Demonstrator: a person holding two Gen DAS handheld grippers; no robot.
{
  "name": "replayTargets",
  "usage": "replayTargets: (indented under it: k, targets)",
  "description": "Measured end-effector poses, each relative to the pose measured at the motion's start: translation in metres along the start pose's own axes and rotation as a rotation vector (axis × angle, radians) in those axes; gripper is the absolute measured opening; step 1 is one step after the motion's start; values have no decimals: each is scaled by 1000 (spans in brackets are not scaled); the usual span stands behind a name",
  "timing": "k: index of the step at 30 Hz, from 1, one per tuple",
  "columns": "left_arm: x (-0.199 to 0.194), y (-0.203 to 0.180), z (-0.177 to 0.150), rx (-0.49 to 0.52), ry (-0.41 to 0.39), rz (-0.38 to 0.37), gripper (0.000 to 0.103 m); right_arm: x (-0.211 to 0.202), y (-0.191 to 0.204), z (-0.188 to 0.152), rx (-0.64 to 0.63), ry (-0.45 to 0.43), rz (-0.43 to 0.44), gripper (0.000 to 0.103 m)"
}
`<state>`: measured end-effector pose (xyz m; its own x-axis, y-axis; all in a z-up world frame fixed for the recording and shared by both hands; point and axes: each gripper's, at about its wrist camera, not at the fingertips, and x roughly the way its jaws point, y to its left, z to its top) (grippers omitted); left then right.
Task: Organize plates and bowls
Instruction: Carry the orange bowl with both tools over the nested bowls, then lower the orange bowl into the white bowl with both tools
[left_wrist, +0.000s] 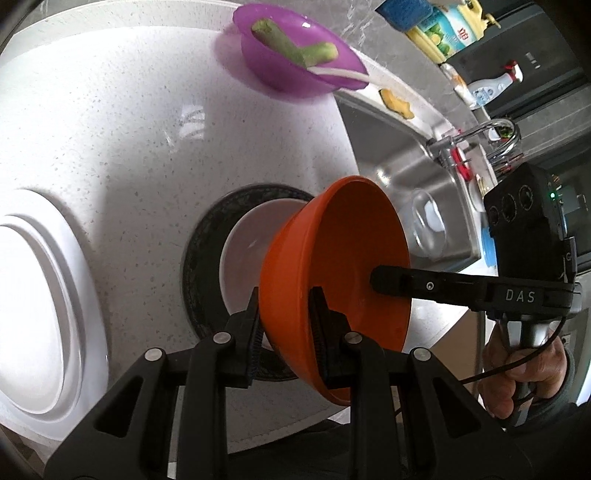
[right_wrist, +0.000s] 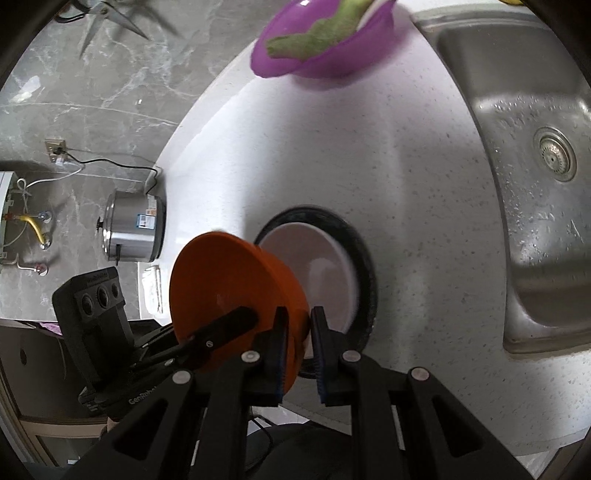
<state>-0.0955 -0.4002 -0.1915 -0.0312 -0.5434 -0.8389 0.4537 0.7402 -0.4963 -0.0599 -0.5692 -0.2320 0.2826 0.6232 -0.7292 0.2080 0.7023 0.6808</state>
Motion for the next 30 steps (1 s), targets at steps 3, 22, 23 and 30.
replayTargets:
  k: [3, 22, 23, 30]
  targets:
    - [11, 5, 3, 2, 19, 13, 21, 3, -4, 0, 12, 1, -16, 16]
    - [31, -8, 19, 94, 49, 71, 77, 9, -4, -4, -12, 0, -123, 13]
    - [31, -8, 20, 98, 54, 69, 77, 9, -4, -4, -14, -1, -129, 13]
    - [30, -9, 18, 139, 78, 59, 81, 17, 8, -4, -79, 2, -211, 15]
